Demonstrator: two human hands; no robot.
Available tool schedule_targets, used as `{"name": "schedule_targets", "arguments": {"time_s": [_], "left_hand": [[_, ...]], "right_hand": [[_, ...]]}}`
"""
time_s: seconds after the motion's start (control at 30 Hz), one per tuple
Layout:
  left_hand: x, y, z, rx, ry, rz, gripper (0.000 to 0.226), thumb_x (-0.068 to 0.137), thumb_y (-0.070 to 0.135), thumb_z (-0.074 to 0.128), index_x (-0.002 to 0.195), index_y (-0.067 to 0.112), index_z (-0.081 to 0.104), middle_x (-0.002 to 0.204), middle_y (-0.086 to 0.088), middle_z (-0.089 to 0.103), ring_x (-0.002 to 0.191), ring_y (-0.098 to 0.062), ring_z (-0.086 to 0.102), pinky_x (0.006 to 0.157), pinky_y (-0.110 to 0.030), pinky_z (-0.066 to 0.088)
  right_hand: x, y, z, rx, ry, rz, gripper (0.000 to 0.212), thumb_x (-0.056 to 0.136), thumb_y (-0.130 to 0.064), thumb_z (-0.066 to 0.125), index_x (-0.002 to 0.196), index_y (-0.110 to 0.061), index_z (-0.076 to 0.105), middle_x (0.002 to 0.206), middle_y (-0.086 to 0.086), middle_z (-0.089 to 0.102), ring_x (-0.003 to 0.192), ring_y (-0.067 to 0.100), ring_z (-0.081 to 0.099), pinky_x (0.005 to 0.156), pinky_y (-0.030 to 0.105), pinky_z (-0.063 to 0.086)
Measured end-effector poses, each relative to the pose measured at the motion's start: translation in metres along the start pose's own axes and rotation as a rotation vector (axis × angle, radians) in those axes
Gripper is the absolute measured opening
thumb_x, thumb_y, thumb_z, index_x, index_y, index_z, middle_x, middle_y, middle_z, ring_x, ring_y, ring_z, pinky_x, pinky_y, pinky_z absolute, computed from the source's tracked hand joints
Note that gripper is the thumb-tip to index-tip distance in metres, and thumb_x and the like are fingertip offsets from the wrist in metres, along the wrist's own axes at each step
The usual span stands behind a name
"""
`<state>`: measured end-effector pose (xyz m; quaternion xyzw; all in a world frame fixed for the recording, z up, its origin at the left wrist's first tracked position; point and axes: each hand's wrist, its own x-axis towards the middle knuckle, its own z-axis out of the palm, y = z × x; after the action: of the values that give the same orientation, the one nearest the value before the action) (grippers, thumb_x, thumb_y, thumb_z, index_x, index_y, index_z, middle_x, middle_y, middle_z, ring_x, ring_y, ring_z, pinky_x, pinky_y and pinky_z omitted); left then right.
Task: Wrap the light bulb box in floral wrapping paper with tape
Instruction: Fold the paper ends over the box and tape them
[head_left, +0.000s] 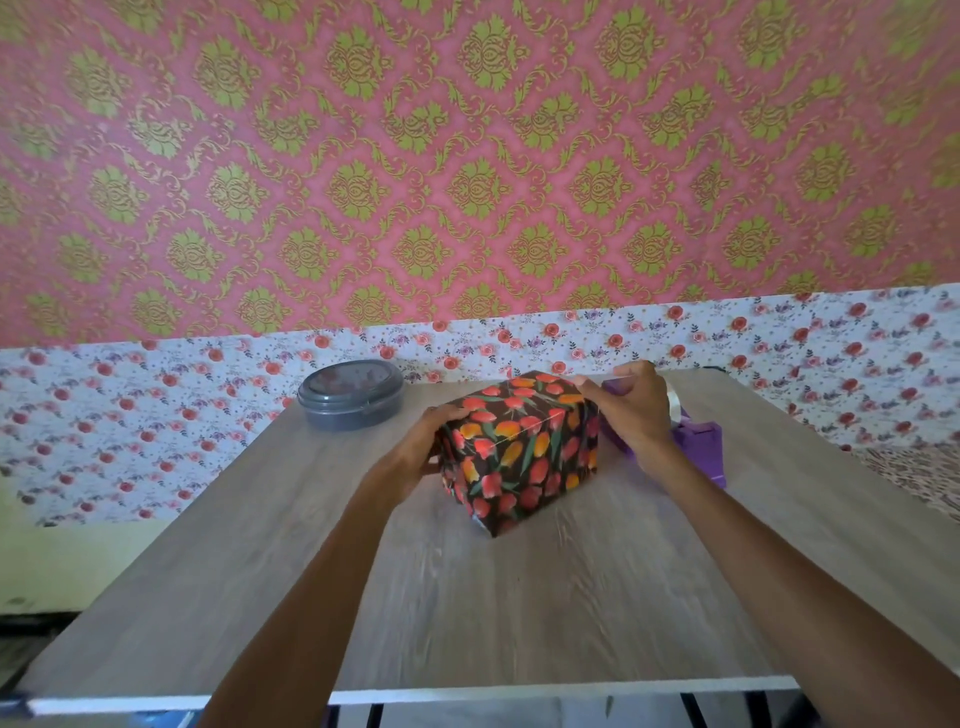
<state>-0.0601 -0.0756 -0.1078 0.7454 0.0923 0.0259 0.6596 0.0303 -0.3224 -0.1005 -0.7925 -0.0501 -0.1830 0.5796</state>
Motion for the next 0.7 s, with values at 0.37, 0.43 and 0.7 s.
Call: {"name": "schedule_targets", "arguments": {"time_s": [0.37,0.43,0.7], "left_hand": [[-0.03,-0.001,0.038,-0.048,0.152,0.044,0.047,0.102,0.057,0.028,0.105,0.021,0.059,0.103,0.002,0.064,0.087,-0.011,0.058,0.096,-0.037,0.035],[-0.028,-0.007,0.042,-0.128,0.096,0.004,0.086,0.081,0.083,0.041,0.138,0.018,0.043,0.13,-0.002,0.06,0.113,-0.02,0.059,0.105,-0.042,0.039],[-0.032,-0.027,0.059,-0.227,0.052,0.053,0.1,0.061,0.087,0.059,0.138,0.025,0.044,0.124,-0.004,0.067,0.106,-0.024,0.069,0.097,-0.049,0.052]], "right_hand": [[-0.048,-0.002,-0.028,0.162,-0.428,0.313,0.036,0.099,-0.04,0.049,0.129,-0.022,0.055,0.136,0.001,0.055,0.119,0.022,0.054,0.084,0.038,0.053],[-0.059,-0.005,-0.032,0.153,-0.369,0.336,0.038,0.099,-0.04,0.048,0.131,-0.019,0.053,0.135,0.002,0.052,0.117,0.022,0.054,0.076,0.037,0.058],[-0.082,-0.01,-0.047,-0.198,-0.292,0.126,0.069,0.098,-0.062,0.032,0.129,-0.005,0.054,0.123,0.019,0.061,0.105,0.031,0.062,0.088,0.05,0.056]]}}
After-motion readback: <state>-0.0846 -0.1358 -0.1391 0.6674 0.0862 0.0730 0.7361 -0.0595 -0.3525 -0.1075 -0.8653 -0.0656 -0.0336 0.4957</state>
